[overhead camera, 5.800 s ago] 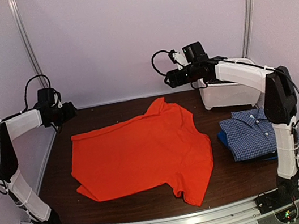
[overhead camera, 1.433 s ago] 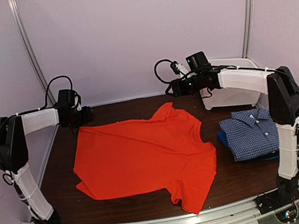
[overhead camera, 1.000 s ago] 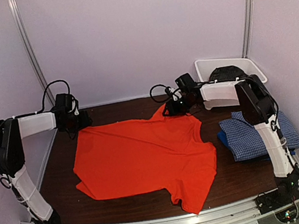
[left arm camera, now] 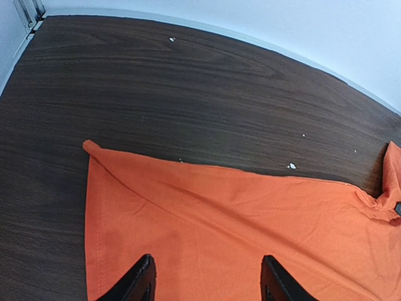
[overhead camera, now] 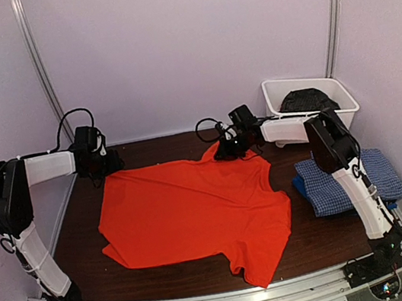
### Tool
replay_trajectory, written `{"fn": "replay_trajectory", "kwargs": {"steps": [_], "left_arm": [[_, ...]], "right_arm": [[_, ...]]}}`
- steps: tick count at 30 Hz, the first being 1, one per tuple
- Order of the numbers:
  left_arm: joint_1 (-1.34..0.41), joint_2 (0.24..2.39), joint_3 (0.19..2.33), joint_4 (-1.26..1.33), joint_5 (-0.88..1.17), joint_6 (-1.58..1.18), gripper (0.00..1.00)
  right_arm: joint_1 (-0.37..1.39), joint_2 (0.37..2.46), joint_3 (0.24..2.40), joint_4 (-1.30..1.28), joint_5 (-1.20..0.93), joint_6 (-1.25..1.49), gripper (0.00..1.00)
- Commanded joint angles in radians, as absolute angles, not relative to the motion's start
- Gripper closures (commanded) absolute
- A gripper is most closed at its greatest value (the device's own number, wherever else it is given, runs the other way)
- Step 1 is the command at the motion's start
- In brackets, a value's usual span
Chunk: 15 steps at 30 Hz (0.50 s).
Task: Fold and stack the mixed laundry pile
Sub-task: Adjust the flattened T-shirt at the center of the board.
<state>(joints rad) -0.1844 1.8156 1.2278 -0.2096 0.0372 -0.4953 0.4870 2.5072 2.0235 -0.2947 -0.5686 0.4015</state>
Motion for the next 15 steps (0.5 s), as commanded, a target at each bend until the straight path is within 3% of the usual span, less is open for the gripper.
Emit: {"fn": "replay_trajectory", "kwargs": {"steps": [1,15], "left_arm": [[-0.183,1.816,1.242,-0.178,0.035,-0.495,0.42],[-0.181,1.836,1.245,-0.180,0.015,-0.472,0.41]], "right_arm": [[0.489,2.522,2.068,-0.271,-0.562,0.405,1.00],[0.457,2.770,2.478,-0.052,-0.529,0.448,1.00]]}}
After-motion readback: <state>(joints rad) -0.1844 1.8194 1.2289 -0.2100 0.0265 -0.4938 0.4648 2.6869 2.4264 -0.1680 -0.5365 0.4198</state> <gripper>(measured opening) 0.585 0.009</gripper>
